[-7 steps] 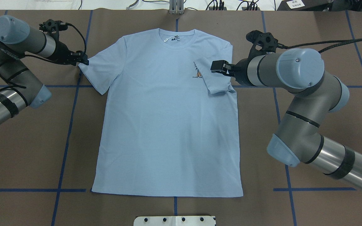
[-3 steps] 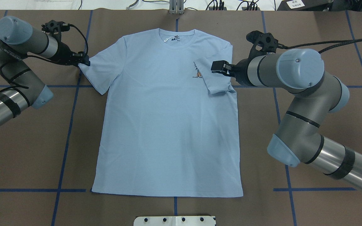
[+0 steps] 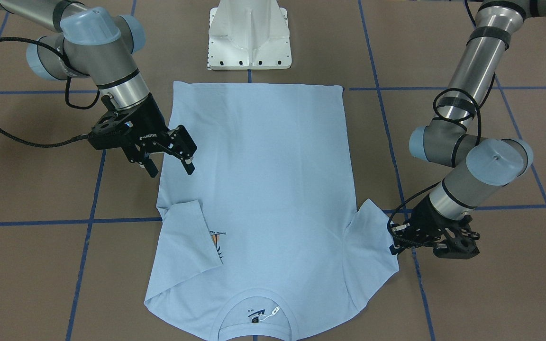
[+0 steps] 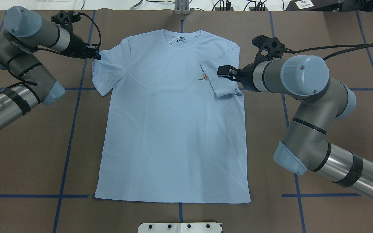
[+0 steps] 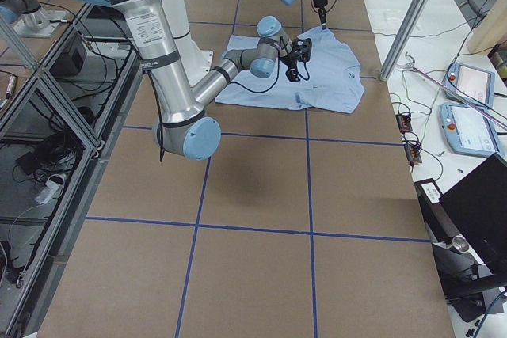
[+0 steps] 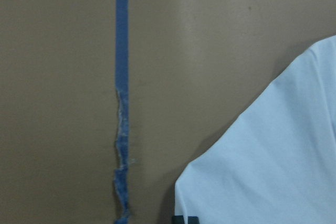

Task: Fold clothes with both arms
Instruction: 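Fold the other sleeve inward with the left gripper while the right gripper holds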

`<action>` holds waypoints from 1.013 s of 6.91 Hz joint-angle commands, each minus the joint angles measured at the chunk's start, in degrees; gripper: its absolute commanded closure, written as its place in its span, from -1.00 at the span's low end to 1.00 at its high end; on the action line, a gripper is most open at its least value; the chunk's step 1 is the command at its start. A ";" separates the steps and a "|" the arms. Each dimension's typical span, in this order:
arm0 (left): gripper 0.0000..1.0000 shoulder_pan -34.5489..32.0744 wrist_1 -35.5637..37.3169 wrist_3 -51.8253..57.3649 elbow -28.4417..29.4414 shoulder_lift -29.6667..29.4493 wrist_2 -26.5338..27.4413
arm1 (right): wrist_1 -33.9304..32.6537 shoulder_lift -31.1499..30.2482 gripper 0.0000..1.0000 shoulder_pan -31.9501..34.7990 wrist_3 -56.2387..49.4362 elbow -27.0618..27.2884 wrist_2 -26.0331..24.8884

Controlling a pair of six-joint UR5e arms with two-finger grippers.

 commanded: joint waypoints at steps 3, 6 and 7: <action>1.00 6.80 0.38 -9.40 2.64 -7.37 9.46 | 0.12 -0.47 -1.00 -0.27 -0.03 -0.59 -0.13; -0.41 9.53 -0.06 -11.87 4.96 -9.68 12.57 | 0.12 -0.47 -1.00 -0.45 0.06 -0.59 -0.21; -0.95 10.67 -0.41 -16.14 1.83 -9.42 12.57 | 0.12 -0.47 -1.00 -0.45 0.06 -0.59 -0.21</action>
